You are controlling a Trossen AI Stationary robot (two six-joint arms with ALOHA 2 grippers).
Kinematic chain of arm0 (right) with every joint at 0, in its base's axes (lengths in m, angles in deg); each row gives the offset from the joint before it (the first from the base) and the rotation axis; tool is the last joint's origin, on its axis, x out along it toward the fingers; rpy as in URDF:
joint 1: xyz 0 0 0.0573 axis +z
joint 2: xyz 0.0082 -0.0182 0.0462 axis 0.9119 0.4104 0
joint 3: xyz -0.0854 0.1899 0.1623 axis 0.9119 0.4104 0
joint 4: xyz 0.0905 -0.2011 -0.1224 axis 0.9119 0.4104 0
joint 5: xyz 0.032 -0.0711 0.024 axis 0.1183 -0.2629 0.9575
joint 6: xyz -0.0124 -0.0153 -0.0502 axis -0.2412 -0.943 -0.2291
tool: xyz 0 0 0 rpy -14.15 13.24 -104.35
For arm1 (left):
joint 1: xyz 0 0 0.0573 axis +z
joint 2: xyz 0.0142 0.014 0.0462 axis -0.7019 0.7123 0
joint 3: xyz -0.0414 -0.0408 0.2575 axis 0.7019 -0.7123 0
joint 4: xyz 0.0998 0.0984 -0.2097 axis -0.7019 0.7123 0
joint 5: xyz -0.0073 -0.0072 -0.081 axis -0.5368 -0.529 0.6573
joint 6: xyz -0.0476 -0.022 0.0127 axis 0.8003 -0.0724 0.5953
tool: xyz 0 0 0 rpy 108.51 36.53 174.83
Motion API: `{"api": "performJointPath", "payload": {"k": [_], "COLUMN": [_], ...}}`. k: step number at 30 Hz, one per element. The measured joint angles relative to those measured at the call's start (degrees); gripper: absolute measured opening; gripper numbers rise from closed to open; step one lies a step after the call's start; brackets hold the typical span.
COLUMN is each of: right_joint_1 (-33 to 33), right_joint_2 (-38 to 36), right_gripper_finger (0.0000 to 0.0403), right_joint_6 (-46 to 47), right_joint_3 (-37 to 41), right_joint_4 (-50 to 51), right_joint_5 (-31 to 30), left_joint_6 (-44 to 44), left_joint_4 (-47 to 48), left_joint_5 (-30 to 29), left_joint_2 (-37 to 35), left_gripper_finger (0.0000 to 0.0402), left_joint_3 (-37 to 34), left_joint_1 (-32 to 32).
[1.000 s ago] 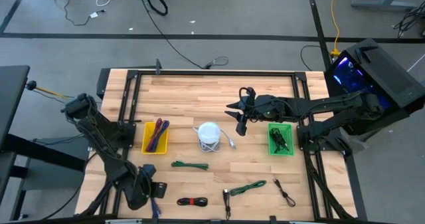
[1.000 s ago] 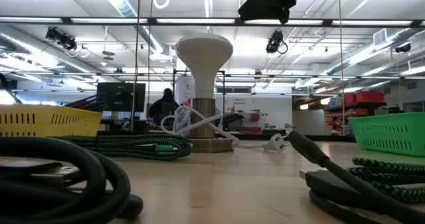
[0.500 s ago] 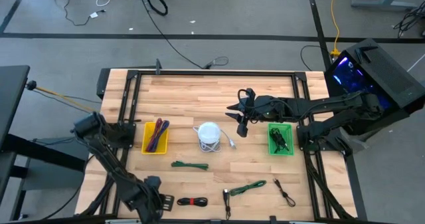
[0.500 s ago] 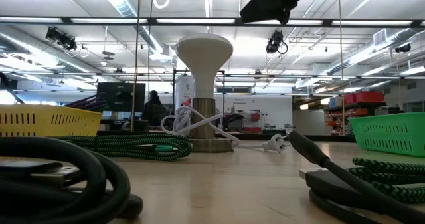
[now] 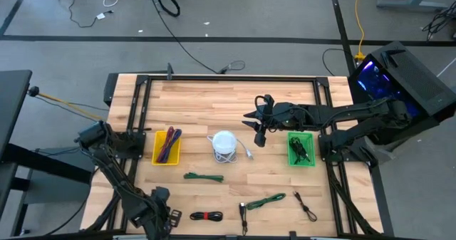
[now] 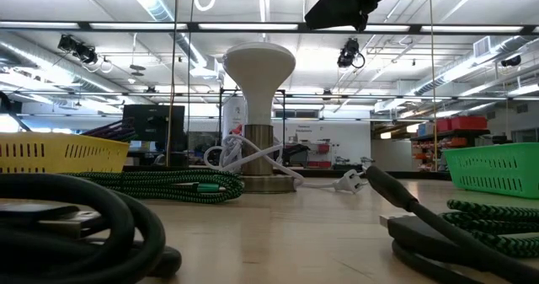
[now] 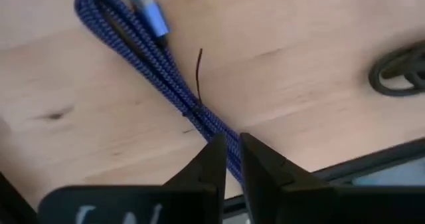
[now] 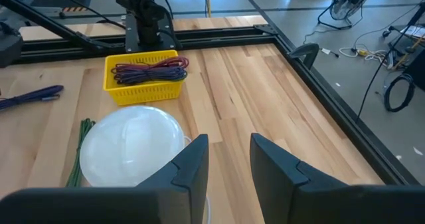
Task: Pick & Place USB Port
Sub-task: Put the purple charger cable into the yellow bin
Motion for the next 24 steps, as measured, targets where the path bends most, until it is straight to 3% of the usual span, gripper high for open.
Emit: {"api": "performJointPath", "payload": {"k": [4, 9, 14, 18, 24], "right_joint_1": [0.01, 0.00, 0.02, 0.01, 0.00], "right_joint_2": [0.00, 0.00, 0.00, 0.00, 0.00], "right_gripper_finger": [0.0111, 0.0111, 0.0111, 0.0111, 0.0111], "right_joint_6": [0.01, 0.50, 0.68, 0.85, 1.53], "right_joint_3": [0.00, 0.00, 0.00, 0.00, 0.00], "right_joint_4": [-0.01, -0.02, -0.04, -0.05, -0.04], "right_joint_5": [-0.02, -0.02, -0.09, -0.11, -0.03], "left_joint_6": [4.38, 3.92, 3.38, 3.91, 3.80], "left_joint_4": [3.93, 4.60, 1.56, 1.97, 1.82], "left_joint_5": [1.65, 1.03, -9.41, -0.92, -0.35], "left_joint_2": [0.00, -0.04, -0.04, 0.23, 0.35], "left_gripper_finger": [0.0046, 0.0046, 0.0046, 0.0046, 0.0054], "left_joint_3": [-0.02, -0.07, -0.14, -0.15, -0.15], "left_joint_1": [-1.61, -1.19, -2.70, -1.45, -0.44]}}
